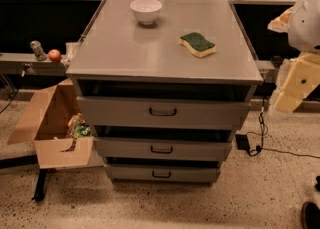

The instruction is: Open bottom drawer

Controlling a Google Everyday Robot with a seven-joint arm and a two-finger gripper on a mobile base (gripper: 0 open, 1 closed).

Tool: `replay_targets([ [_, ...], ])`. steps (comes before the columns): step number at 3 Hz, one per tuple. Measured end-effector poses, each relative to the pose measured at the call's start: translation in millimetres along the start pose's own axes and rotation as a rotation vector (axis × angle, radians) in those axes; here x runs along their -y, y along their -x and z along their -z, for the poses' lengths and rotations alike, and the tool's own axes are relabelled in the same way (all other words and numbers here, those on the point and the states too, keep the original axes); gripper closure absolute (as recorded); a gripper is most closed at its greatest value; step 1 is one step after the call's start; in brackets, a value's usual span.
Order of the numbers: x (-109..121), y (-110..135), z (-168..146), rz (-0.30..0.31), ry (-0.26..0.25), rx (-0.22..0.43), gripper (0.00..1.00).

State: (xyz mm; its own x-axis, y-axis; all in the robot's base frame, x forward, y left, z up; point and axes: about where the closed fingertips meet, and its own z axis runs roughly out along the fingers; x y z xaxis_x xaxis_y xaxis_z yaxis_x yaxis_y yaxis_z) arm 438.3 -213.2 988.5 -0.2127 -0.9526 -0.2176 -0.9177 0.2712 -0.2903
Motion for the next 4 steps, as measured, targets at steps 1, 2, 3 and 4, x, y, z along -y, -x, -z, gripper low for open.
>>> replay_targets([
  [1,0.0,0.0,0.0,0.0,0.0,0.0,0.0],
  [2,-0.7,-2.1,-10.5,0.004,0.003,-0.006,0.0],
  [3,-10.1,-12.9,-59.9,0.018,0.057,-0.029,0.0],
  [4,-34.6,-22.5,-124.7,0.037,0.162,-0.013,0.0],
])
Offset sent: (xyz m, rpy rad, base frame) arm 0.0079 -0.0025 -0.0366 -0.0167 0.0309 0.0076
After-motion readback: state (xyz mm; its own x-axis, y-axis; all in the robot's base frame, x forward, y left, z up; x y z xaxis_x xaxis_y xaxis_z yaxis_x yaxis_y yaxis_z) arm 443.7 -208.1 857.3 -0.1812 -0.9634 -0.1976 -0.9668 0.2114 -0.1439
